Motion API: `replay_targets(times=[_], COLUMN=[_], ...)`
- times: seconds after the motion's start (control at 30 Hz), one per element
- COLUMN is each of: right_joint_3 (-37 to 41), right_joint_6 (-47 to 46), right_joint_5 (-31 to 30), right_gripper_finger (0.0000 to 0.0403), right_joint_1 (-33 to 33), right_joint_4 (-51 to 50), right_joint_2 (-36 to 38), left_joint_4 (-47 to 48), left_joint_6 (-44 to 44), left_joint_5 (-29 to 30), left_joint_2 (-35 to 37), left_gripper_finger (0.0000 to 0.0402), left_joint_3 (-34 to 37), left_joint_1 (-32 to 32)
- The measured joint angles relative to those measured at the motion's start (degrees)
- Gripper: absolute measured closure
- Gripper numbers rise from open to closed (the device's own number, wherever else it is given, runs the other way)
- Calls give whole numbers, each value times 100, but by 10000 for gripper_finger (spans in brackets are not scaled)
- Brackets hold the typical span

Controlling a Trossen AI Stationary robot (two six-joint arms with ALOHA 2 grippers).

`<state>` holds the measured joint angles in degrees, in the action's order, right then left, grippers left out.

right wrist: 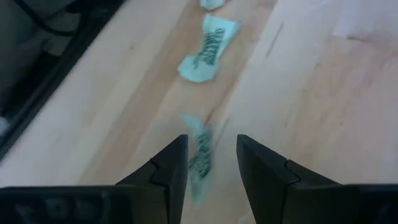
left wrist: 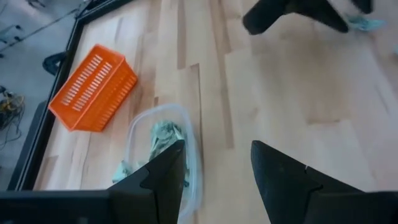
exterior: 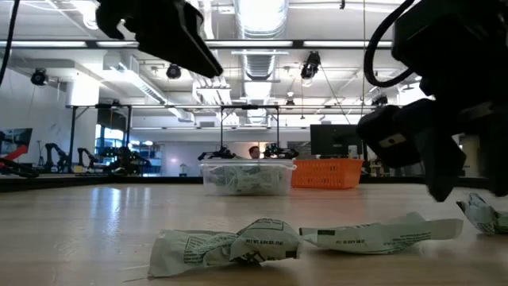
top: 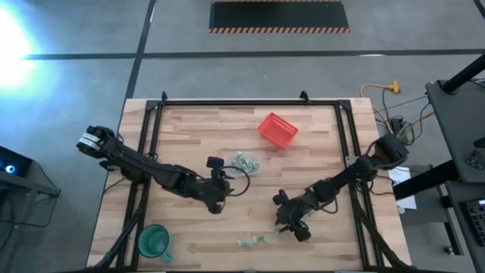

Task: Pick and place items into bin
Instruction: Put the stevia packet into the transparent bin

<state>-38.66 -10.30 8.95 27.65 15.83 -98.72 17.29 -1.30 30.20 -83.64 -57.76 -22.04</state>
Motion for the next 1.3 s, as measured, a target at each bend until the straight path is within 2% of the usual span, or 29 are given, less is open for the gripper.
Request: replay_targets(times=[0.57,0.7,0.97,1.2,1.3], right_joint_3=[-89,-95,-120,-116,-116], right_joint_6=[17,46,413,601,877], right_joint_5=[17,9,-5,-2,-208], right_gripper_finger=[289,311,385,390,390], right_joint_1=[25,21,21,21,21], right_joint_4=[22,3,-28,-131,-153], right_joint_2=[-344,-354,-350,-153,34], left_joint_4=[17,25,28,25,26], left_joint_6=[7,10,9,9,7], left_joint_5=[13,11,11,11,11], left_joint_2=[38,38,38,38,38], left_gripper_finger=[235,235,235,235,235], left_joint_3=[4,4,4,4,4], left_joint_1=[-140,-138,-138,-135,-134])
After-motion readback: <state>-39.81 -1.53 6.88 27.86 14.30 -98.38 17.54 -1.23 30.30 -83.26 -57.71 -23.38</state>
